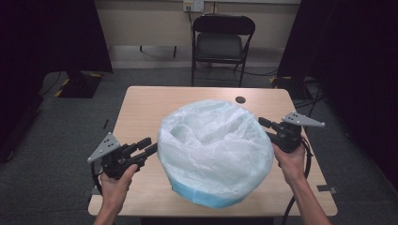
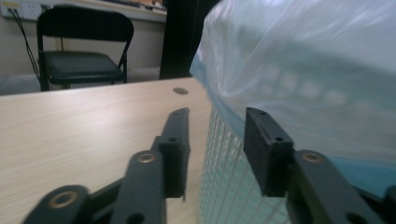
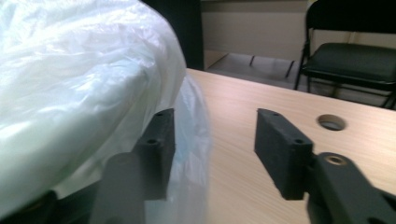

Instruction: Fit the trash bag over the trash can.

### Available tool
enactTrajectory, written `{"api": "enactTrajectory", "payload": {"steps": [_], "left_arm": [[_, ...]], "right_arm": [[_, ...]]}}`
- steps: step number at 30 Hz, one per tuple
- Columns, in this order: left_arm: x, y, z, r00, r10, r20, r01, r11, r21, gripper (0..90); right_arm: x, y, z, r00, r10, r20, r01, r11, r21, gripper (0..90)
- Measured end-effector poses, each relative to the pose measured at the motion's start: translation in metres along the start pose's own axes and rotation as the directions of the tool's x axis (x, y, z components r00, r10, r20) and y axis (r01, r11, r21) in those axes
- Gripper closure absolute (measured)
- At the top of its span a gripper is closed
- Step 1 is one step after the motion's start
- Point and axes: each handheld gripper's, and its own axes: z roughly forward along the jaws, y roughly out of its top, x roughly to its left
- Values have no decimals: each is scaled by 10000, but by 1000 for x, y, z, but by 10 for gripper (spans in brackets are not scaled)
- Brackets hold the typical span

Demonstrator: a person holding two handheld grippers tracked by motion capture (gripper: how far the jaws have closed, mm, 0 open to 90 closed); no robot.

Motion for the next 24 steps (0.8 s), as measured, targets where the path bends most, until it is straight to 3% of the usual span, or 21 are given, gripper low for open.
{"api": "enactTrajectory", "payload": {"steps": [3,6,12,18,22,23,24], "left_arm": [[-5,6,-14,9998,202,38,-201,9995,-241,525],[-15,10,-22,9976,487,497,-471,9983,-333,476],[-35,14,-28,9871,411,1546,-270,9954,-921,385],[-55,17,-24,9774,709,1991,-501,9929,-1077,252],[-62,11,-17,9739,730,2151,-591,9958,-702,263],[-63,10,-18,9709,704,2291,-570,9963,-647,286],[-65,8,-19,9724,868,2166,-741,9951,-661,377]], "right_arm": [[-4,2,-15,9989,22,472,-20,10000,-46,377],[-9,5,-29,9984,175,540,-152,9990,-428,365],[2,8,-49,9998,-56,191,72,9963,-854,397],[13,12,-53,9994,-317,102,325,9952,-919,423],[11,12,-52,9999,-158,38,161,9956,-920,430],[11,12,-52,9998,-181,64,186,9957,-912,436],[11,12,-52,9997,-188,132,199,9956,-916,444]]}}
